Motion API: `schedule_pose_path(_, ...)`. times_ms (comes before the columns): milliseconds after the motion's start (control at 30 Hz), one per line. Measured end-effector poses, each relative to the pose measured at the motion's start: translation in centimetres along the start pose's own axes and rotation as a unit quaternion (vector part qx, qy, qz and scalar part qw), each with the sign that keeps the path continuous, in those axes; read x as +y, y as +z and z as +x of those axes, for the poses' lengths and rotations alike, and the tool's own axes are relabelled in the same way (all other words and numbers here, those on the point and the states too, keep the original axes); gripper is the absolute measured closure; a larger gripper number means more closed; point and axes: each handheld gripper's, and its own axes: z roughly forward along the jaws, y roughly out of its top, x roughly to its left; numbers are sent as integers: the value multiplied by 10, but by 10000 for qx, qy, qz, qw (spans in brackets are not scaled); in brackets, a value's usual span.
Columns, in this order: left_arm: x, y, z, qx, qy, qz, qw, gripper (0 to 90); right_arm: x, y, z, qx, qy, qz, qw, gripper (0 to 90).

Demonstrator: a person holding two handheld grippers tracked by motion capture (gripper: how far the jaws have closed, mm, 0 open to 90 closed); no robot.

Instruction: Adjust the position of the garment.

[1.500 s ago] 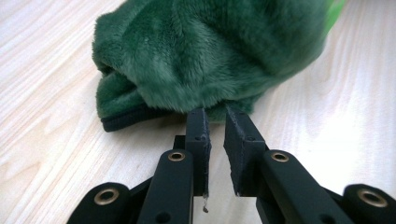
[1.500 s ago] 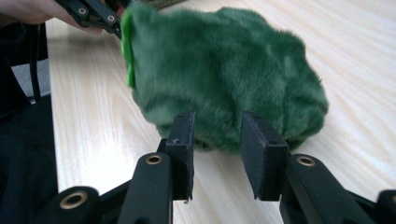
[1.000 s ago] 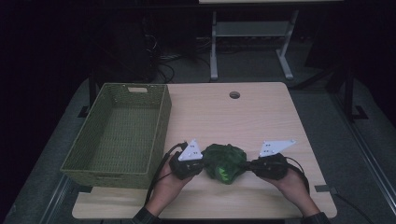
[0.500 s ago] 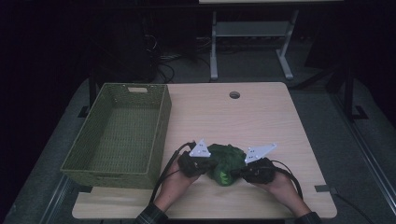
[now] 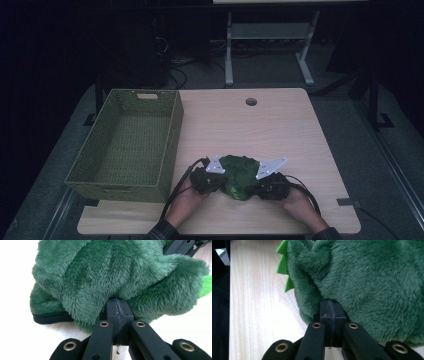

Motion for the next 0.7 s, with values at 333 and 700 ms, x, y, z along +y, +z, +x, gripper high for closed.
schedule_pose_path(333, 9, -32, -4, -59, -51, -400, 9992, 899, 10, -42, -3, -159, 98, -711, 9973, 895)
schedule_pose_path(700, -2, -40, -25, -318, -163, -480, 9982, 899, 30, -49, -54, -835, 430, -920, 9913, 899)
